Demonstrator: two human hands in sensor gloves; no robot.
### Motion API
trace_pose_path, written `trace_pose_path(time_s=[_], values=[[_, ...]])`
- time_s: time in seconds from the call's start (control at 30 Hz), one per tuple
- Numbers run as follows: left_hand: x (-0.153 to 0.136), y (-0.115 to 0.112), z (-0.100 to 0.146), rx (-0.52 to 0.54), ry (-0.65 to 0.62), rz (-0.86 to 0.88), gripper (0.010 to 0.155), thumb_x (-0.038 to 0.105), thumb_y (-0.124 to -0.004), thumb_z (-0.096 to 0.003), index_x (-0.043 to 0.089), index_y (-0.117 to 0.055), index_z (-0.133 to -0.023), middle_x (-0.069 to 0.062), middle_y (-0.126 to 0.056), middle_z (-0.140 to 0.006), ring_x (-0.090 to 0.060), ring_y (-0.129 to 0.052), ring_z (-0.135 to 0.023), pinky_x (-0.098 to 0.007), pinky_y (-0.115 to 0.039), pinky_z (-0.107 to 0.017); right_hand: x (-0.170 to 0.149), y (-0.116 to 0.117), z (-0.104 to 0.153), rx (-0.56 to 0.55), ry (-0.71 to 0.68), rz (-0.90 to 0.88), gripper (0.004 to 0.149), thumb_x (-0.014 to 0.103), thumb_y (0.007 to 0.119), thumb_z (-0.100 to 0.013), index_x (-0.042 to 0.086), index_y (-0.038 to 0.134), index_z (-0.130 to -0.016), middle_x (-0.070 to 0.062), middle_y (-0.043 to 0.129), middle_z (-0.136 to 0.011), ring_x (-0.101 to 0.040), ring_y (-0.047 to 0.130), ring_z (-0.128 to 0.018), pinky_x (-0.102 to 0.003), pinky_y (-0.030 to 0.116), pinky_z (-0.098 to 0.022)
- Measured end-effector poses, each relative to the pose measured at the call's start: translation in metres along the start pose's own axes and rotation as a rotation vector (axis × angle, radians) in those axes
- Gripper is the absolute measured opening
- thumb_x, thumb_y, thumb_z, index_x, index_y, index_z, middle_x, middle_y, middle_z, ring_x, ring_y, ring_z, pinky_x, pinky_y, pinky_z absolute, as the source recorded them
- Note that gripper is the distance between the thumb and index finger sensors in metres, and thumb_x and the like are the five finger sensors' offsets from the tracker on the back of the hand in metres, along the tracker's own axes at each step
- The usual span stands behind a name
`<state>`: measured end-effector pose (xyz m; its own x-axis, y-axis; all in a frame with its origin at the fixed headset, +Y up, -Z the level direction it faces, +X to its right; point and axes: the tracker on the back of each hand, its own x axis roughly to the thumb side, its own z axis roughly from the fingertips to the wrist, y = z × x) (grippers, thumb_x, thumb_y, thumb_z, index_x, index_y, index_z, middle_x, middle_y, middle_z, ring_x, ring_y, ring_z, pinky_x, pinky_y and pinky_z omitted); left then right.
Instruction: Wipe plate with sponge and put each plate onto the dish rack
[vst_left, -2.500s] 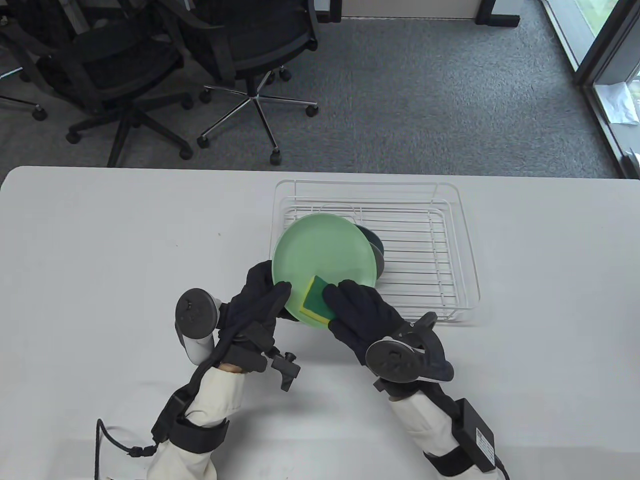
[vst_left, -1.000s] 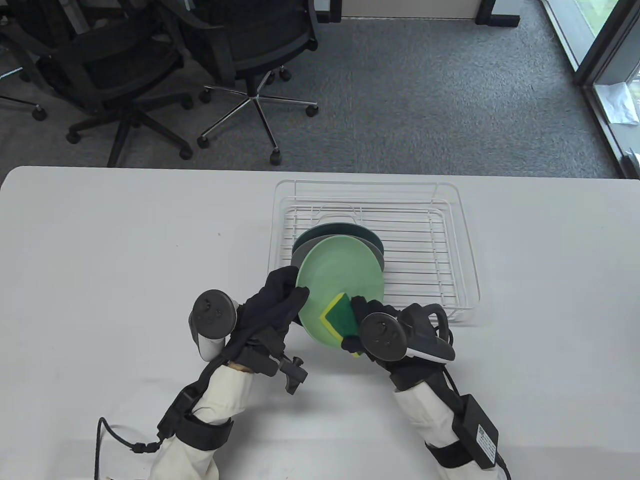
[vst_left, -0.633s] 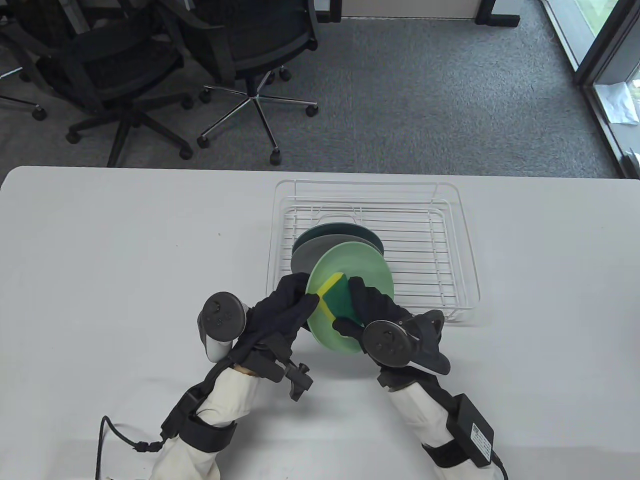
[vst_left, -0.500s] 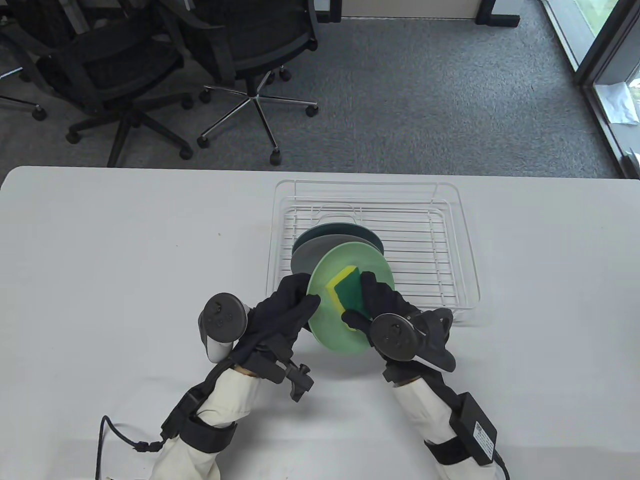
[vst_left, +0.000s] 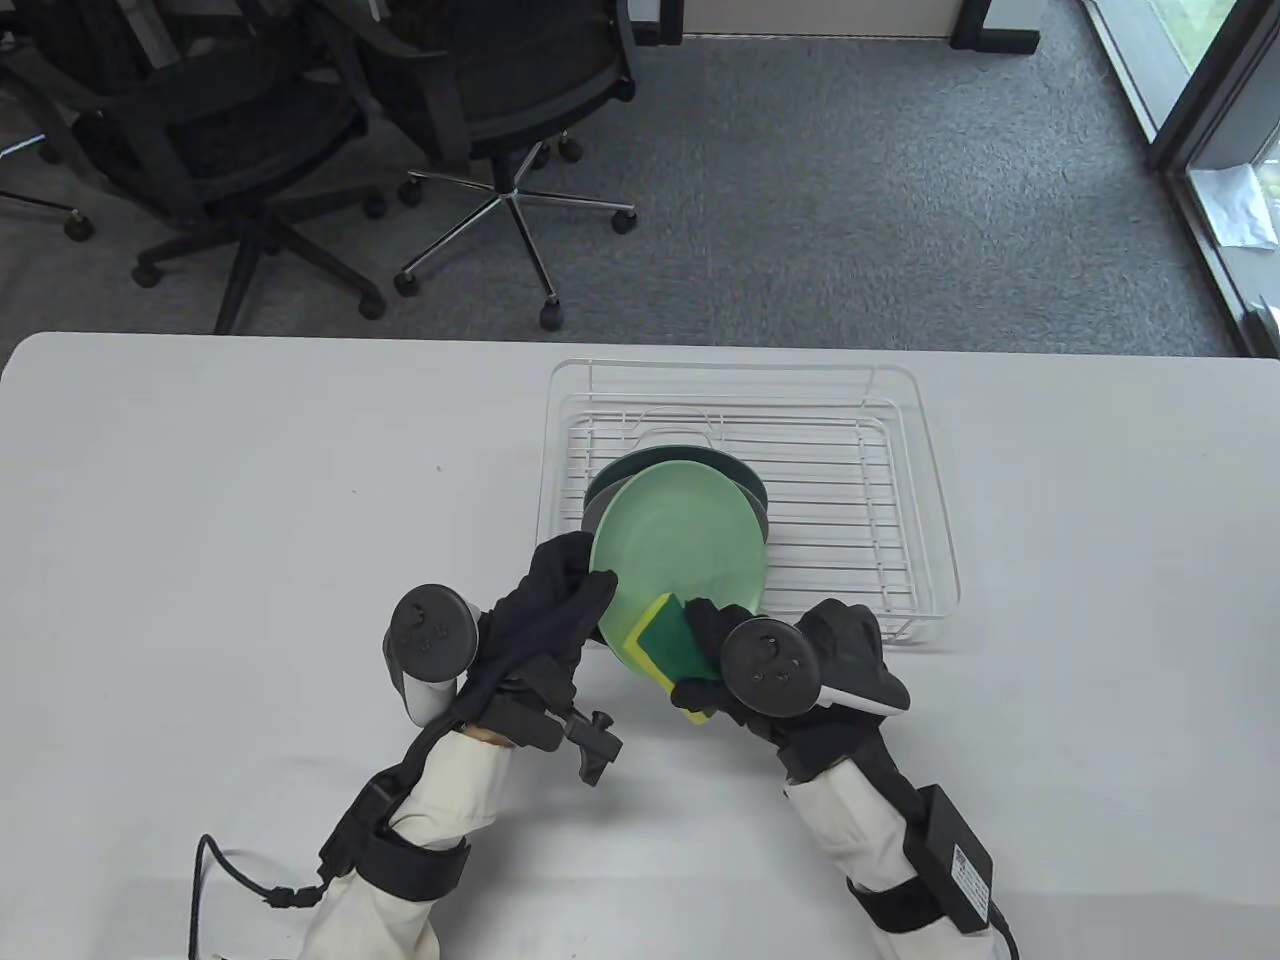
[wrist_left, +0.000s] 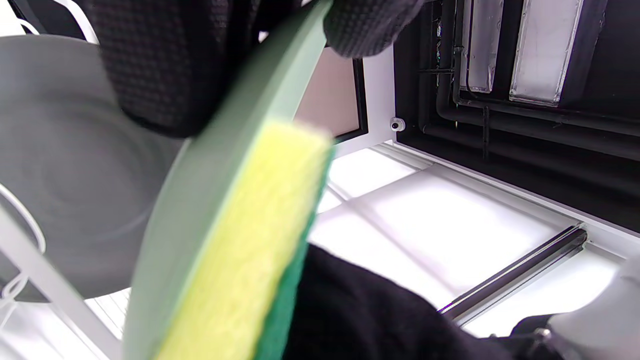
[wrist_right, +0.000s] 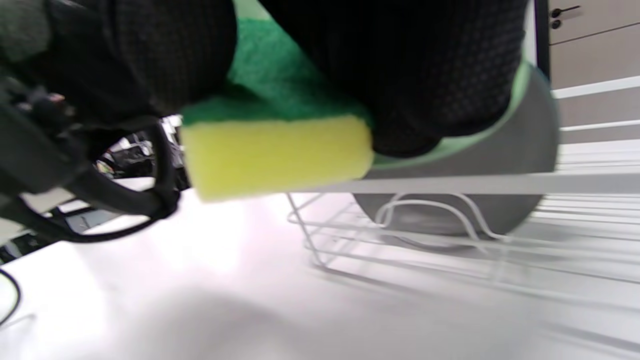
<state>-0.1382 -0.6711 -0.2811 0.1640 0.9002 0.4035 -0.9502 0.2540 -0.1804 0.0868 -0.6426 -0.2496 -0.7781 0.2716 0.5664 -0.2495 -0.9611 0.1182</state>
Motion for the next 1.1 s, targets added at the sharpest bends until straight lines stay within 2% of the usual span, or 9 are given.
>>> trace_pose_path(time_s=[0.07, 0.2, 0.3, 0.43, 0.57, 0.63, 0.77, 0.9, 1.1], values=[[0.001, -0.002, 0.0, -0.017, -0.007, 0.005, 0.059, 0.03, -0.071, -0.0592, -0.011, -0.056, -0.1, -0.037, -0.08, -0.088, -0.044, -0.097, -0.067, -0.034, -0.096, -0.038, 0.003, 0.001, 0.0, -0.07, -0.022, 0.014, 0.076, 0.04, 0.078, -0.053, -0.01, 0.061, -0.107, -0.031, 0.081, -0.088, -0.042, 0.089, -0.065, -0.044, 0.083, -0.046], [0.004, -0.009, 0.001, -0.056, -0.021, 0.012, 0.058, 0.03, -0.069, -0.0599, -0.011, -0.058, -0.1, -0.038, -0.08, -0.087, -0.045, -0.097, -0.065, -0.033, -0.096, -0.037, 0.004, 0.003, 0.002, -0.306, 0.022, 0.003, 0.075, 0.039, 0.079, -0.052, -0.008, 0.061, -0.107, -0.031, 0.082, -0.087, -0.042, 0.09, -0.064, -0.044, 0.083, -0.046], [0.004, -0.011, -0.001, -0.103, -0.038, 0.002, 0.056, 0.03, -0.067, -0.0604, -0.008, -0.06, -0.1, -0.038, -0.079, -0.088, -0.045, -0.096, -0.066, -0.034, -0.095, -0.037, 0.001, 0.004, 0.003, -0.347, 0.054, 0.093, 0.074, 0.041, 0.079, -0.052, -0.002, 0.061, -0.109, -0.027, 0.083, -0.089, -0.038, 0.092, -0.066, -0.039, 0.086, -0.047], [0.005, -0.012, -0.002, -0.154, -0.055, -0.005, 0.055, 0.029, -0.067, -0.0604, -0.007, -0.06, -0.101, -0.038, -0.078, -0.089, -0.046, -0.095, -0.067, -0.035, -0.095, -0.038, -0.003, 0.004, 0.004, -0.405, 0.074, 0.113, 0.073, 0.041, 0.08, -0.05, -0.001, 0.063, -0.108, -0.026, 0.084, -0.088, -0.037, 0.094, -0.064, -0.037, 0.088, -0.045], [0.009, -0.018, -0.001, -0.208, -0.078, -0.026, 0.054, 0.029, -0.069, -0.06, -0.006, -0.06, -0.101, -0.038, -0.078, -0.09, -0.047, -0.095, -0.068, -0.036, -0.095, -0.039, -0.015, 0.002, 0.007, -0.507, 0.158, 0.127, 0.074, 0.041, 0.077, -0.052, -0.006, 0.062, -0.107, -0.027, 0.085, -0.087, -0.037, 0.095, -0.062, -0.037, 0.088, -0.044], [0.011, -0.021, -0.001, -0.209, -0.086, -0.032, 0.054, 0.029, -0.071, -0.0594, -0.006, -0.06, -0.1, -0.038, -0.078, -0.089, -0.047, -0.095, -0.068, -0.036, -0.095, -0.039, -0.023, 0.0, 0.009, -0.515, 0.184, 0.121, 0.074, 0.04, 0.077, -0.053, -0.008, 0.062, -0.107, -0.029, 0.085, -0.086, -0.038, 0.094, -0.062, -0.039, 0.088, -0.043], [0.013, -0.021, 0.0, -0.193, -0.088, -0.031, 0.055, 0.029, -0.073, -0.0589, -0.006, -0.06, -0.1, -0.038, -0.079, -0.089, -0.046, -0.096, -0.067, -0.035, -0.096, -0.039, -0.033, -0.003, 0.012, -0.479, 0.233, 0.178, 0.075, 0.04, 0.077, -0.053, -0.01, 0.062, -0.106, -0.03, 0.085, -0.086, -0.04, 0.094, -0.062, -0.042, 0.086, -0.043], [0.016, -0.015, 0.001, -0.117, -0.087, -0.014, 0.056, 0.029, -0.074, -0.0584, -0.006, -0.06, -0.1, -0.037, -0.079, -0.088, -0.045, -0.096, -0.066, -0.035, -0.096, -0.038, -0.039, -0.006, 0.012, -0.373, 0.294, 0.281, 0.076, 0.042, 0.078, -0.052, -0.012, 0.065, -0.104, -0.03, 0.088, -0.083, -0.039, 0.096, -0.059, -0.041, 0.087, -0.042], [0.012, 0.0, 0.004, 0.041, 0.002, -0.009, 0.058, 0.029, -0.074, -0.0583, -0.011, -0.059, -0.098, -0.039, -0.081, -0.084, -0.045, -0.098, -0.062, -0.033, -0.097, -0.036, -0.034, -0.006, 0.007, -0.108, 0.276, 0.209, 0.076, 0.043, 0.078, -0.052, -0.013, 0.068, -0.102, -0.03, 0.091, -0.079, -0.038, 0.097, -0.055, -0.04, 0.087, -0.038]])
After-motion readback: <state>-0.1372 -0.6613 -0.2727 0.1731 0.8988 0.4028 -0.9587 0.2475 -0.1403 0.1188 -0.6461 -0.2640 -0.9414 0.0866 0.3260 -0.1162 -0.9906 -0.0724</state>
